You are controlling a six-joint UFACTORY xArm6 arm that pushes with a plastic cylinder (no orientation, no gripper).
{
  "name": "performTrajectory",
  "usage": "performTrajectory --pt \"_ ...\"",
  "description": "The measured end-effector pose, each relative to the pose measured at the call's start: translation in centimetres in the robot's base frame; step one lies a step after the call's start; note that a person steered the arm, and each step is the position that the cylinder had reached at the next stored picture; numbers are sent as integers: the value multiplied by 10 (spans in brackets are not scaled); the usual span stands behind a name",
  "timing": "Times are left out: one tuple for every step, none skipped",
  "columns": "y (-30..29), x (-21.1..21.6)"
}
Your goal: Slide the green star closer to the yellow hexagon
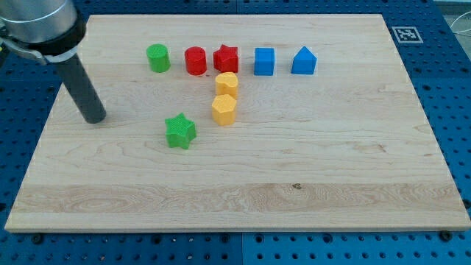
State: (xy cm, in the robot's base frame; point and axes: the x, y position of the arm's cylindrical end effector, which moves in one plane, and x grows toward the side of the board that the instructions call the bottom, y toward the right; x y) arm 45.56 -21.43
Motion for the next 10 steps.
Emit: performTrajectory --pt "40 11" --pt "61 12" --pt "84 12" --pt "100 12" --pt "102 13" --pt "88 15" --pt "89 20" --pt "98 27" --pt "107 34" --pt "124 34"
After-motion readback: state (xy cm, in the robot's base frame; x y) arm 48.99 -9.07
